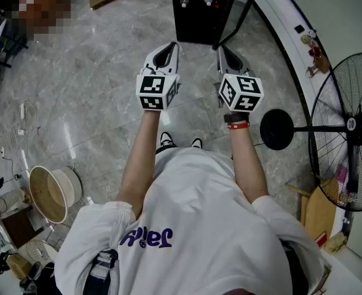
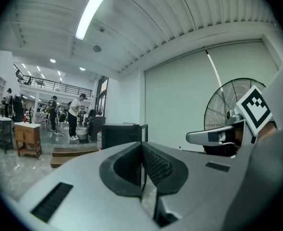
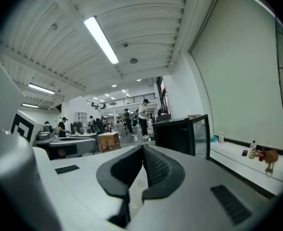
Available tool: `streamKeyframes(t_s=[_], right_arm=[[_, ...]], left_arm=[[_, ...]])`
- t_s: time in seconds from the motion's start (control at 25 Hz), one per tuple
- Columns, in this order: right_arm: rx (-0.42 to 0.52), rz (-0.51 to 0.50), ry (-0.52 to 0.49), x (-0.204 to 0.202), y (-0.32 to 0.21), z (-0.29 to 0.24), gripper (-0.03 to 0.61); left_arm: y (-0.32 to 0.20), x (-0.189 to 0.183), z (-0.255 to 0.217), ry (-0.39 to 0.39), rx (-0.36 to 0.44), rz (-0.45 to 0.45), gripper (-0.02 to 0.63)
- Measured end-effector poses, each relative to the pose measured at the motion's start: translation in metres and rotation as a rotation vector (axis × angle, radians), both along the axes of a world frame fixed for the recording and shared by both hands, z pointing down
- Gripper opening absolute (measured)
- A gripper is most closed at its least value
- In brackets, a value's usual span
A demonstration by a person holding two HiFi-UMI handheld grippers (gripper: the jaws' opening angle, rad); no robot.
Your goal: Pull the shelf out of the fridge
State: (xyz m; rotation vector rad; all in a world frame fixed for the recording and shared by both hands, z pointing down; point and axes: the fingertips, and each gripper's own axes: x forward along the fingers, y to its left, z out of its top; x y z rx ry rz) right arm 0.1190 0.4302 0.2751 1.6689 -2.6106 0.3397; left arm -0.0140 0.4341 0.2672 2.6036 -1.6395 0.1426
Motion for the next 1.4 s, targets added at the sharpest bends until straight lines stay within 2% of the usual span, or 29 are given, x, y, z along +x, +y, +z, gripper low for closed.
streamKeyframes(t_s=[0.24,0.44,0.56,0.76,1.08,1.4], right_arm=[[-0.026,0.025,-0.048,0.023,-0.013,0.017,0.015],[-0.053,0.034,-0.068,0.021,-0.032,0.028,0.015],[-0.035,0.052,-0.111,0.013,-0.055,0.032,0.015],[-0.028,0.073,-0.165,-0.012,-0.112,0.044,0.011],[-0.054,0.149,-0.196,-0.066,-0.244,0.038,0.003],[-0.073,0.162,-0.153,-0.120,-0.333,0.053,0.000]], left_arm=[[-0.009,0.014,0.008,-0.004,0.004,-0.008,0.017],[-0.022,0.013,0.019,-0.011,-0.023,-0.012,0.017],[-0.044,0.008,0.027,-0.010,-0.030,0.000,0.017],[-0.106,-0.013,0.042,0.011,-0.034,0.032,0.017],[-0.241,-0.053,0.028,0.067,-0.026,0.106,0.017],[-0.331,-0.074,0.036,0.081,-0.021,0.189,0.017]])
